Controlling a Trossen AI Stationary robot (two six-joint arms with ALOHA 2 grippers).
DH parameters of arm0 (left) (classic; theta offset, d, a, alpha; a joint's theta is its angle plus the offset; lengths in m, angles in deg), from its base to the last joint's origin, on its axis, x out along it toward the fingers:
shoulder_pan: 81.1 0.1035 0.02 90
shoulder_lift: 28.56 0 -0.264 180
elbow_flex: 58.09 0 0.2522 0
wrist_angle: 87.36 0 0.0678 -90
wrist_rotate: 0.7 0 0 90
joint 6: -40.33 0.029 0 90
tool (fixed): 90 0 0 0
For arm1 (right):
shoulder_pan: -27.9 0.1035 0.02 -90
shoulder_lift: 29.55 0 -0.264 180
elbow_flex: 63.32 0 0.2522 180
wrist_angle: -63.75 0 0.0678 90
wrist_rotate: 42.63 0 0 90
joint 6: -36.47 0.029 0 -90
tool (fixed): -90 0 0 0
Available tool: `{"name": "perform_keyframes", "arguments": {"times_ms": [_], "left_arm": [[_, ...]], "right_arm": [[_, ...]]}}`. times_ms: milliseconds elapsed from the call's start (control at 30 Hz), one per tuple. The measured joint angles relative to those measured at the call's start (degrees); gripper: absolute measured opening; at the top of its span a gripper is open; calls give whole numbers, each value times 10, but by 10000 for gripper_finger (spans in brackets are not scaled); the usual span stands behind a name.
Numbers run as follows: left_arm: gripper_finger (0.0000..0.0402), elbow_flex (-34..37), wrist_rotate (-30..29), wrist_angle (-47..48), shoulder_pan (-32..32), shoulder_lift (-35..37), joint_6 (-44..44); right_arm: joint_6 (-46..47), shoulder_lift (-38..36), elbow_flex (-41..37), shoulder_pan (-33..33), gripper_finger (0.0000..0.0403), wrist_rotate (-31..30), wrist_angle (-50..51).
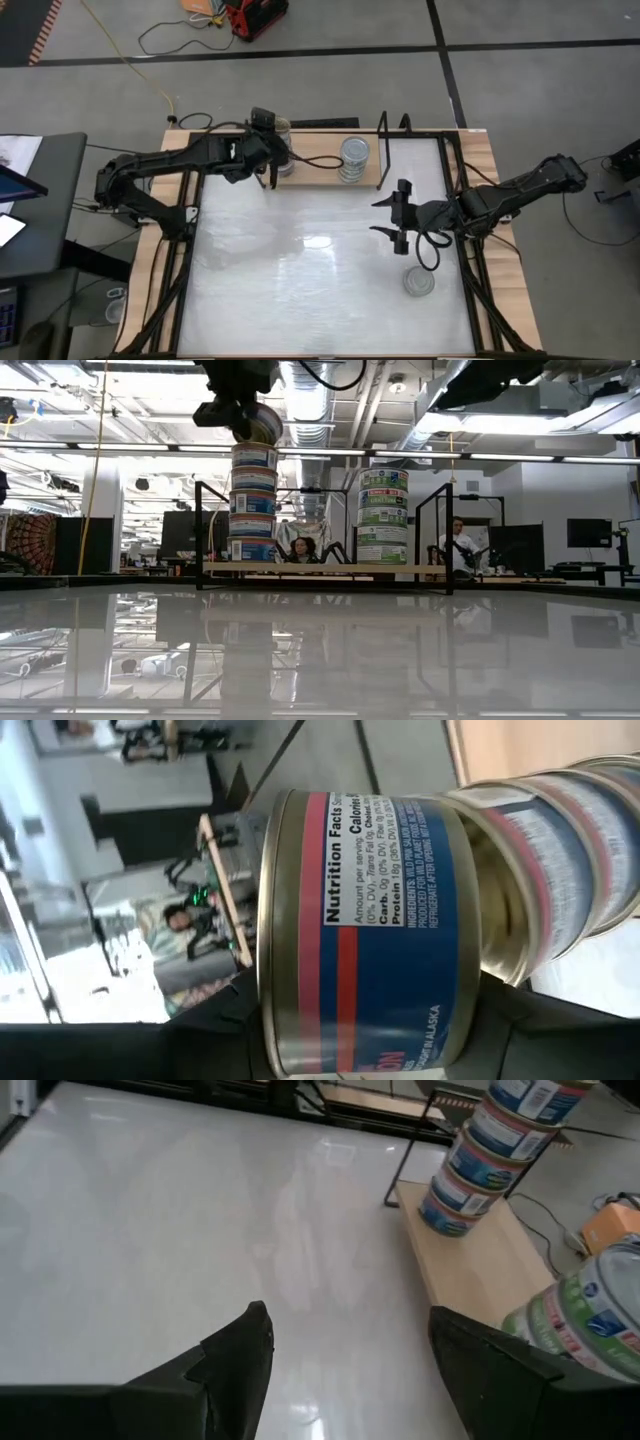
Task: Stack canned seafood by type on shelf
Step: Stack the blue pink tuna can on top of the blue pink tuna can on the shelf
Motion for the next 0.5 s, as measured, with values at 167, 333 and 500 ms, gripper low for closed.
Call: {"name": "perform_keyframes", "arguments": {"times_ms": [167,333,500], "left_arm": [[192,0,17,-3,0,0,61],[192,0,14,-5,0,0,84],[192,0,18,-22,11,0,62]], "right_arm": [[-5,0,0,-20,292,0,0],[-2,0,0,-26,292,0,0],[1,0,0,-20,292,0,-4]]}}
